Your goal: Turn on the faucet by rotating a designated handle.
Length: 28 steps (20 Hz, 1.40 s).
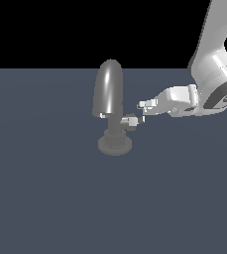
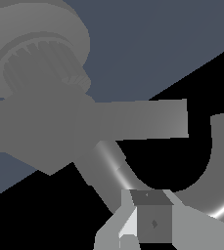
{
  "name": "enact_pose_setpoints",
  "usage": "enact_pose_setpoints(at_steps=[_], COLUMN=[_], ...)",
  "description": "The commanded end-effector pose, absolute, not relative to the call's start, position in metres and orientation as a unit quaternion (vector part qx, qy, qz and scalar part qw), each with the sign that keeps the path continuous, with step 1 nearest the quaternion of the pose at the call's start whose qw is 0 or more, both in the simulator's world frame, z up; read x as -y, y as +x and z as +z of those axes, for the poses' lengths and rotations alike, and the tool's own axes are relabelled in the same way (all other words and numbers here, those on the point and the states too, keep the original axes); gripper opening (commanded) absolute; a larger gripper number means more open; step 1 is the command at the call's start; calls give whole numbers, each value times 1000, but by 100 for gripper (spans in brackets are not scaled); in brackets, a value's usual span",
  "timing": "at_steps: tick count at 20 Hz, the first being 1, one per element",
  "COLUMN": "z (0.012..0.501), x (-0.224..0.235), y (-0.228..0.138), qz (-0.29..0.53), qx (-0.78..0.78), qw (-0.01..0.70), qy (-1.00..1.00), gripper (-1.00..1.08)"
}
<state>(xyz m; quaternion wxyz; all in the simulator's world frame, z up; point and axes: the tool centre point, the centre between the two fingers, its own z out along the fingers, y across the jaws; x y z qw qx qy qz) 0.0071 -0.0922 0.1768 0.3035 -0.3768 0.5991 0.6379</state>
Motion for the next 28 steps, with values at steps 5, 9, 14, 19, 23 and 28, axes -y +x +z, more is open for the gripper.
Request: enact_pose_setpoints(at_steps=[5, 9, 14, 19, 23, 28], z=[173, 162, 146, 150, 123, 91], x=[93, 94, 96, 95, 96, 97], y=[4, -10, -27, -24, -30, -37], qz=[638, 638, 638, 632, 634, 637], qx=[-600, -600, -600, -596, -597, -599], qw=[304, 304, 304, 312, 309, 306], qy=[-375, -375, -375, -385, -382, -377], gripper=[-100, -100, -100, -100, -100, -100])
